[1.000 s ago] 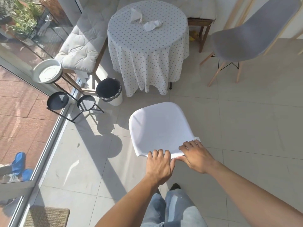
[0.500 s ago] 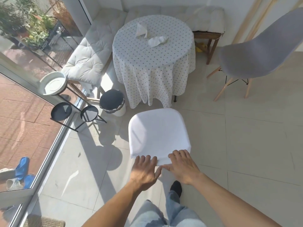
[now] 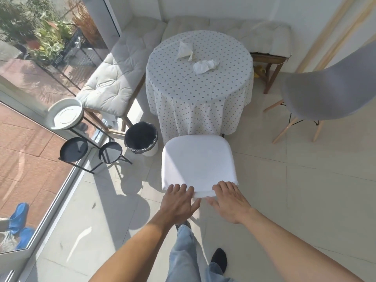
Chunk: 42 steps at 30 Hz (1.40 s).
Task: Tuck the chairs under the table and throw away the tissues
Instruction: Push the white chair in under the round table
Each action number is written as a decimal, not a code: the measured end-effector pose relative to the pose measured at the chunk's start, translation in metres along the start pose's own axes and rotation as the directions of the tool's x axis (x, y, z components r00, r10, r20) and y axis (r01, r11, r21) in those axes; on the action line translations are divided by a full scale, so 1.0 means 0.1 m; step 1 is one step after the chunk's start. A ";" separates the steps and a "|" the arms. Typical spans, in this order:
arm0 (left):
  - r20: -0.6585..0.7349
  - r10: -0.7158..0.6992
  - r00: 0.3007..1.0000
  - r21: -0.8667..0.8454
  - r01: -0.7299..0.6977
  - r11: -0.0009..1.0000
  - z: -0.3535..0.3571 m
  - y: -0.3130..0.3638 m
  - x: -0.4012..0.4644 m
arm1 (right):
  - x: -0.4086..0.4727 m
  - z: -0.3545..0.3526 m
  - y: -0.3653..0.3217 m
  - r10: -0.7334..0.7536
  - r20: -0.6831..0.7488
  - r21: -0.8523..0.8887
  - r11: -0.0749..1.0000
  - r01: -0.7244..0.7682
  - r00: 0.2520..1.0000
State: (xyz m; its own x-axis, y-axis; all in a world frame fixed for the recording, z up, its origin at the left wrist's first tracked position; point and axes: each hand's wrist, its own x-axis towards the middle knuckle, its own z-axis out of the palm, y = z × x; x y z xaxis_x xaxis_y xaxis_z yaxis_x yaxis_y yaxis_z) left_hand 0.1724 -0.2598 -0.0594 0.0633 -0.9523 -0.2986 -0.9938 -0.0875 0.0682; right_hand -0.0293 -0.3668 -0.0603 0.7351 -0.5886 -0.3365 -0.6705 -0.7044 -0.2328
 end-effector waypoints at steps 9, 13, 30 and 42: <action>0.035 0.077 0.996 0.037 -0.078 0.996 -0.34 -1.03 0.94 | 1.11 -0.33 -0.27 0.099 -0.041 0.060 0.993 -0.097 0.994; 0.064 0.087 0.994 0.070 -0.092 0.993 -0.52 -1.38 1.42 | 1.63 -0.52 -0.26 0.147 -0.034 0.044 0.988 -0.146 0.988; 0.428 -0.006 0.904 0.054 -0.019 0.998 -1.13 -1.69 2.75 | 2.71 -0.96 0.24 0.200 0.047 0.137 0.969 -0.205 0.979; 0.294 0.143 0.945 -0.012 -0.146 0.989 -2.00 -0.28 3.77 | 2.01 -1.81 2.00 0.400 0.017 0.170 0.902 -0.397 0.916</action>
State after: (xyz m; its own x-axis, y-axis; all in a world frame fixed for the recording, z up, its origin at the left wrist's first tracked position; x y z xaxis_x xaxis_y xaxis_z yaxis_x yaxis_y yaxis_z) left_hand 0.2428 -0.6753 0.0163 -0.1091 -0.8265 -0.5523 -0.9913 0.0491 0.1223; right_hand 0.0024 -0.6982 -0.0099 0.4035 -0.8144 -0.4171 -0.9137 -0.3341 -0.2315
